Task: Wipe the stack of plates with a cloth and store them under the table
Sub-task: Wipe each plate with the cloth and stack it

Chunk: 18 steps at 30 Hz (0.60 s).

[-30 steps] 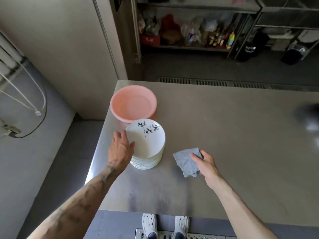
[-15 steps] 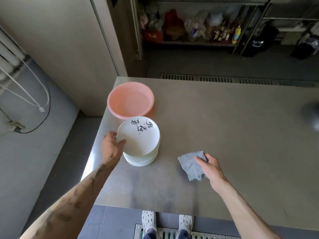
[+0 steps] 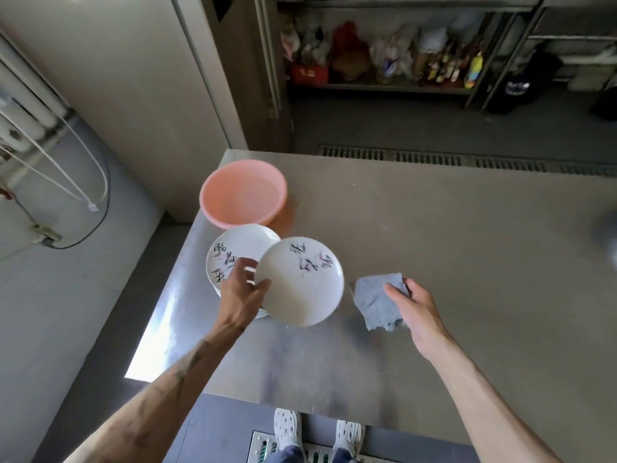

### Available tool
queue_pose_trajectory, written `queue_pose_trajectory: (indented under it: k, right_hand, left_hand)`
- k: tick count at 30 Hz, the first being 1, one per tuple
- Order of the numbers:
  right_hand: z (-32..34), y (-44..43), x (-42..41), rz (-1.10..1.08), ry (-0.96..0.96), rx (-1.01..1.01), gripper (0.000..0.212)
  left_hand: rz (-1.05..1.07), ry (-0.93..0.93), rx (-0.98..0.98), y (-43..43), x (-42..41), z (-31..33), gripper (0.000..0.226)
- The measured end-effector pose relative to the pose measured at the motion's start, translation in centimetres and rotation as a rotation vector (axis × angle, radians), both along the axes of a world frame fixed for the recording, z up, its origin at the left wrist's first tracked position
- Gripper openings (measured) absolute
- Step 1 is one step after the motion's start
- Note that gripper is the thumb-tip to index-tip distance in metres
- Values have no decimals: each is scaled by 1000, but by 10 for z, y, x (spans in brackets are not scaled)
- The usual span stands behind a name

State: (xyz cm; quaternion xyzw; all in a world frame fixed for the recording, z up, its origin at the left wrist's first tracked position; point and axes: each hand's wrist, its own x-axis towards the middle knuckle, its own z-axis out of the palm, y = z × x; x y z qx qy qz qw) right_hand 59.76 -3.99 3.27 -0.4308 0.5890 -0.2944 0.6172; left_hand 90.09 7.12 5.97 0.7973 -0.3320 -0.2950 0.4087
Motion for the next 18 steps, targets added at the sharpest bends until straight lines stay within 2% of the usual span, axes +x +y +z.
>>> queue_pose_trajectory:
  k: [4,9,13,16,18]
  right_hand:
    - [8,-4,-14,-42,-20,0,10]
    - [-15,8,-27,-93,31,-8,16]
    - [-49,22,-13,-71,-43,96,14]
    - [-86,34,4,-66,-22,204,10]
    - [-108,40,11,-54,79,230,7]
  left_hand:
    - [-126,21,69,-11,-47,-34,31]
    - [-121,112,154,-5,-73,-91,28]
    - [-149,148,179,3,-75,-127,29]
    - [-166,158,190,6,-78,-148,31]
    - [-180,155,201,9,-79,-158,34]
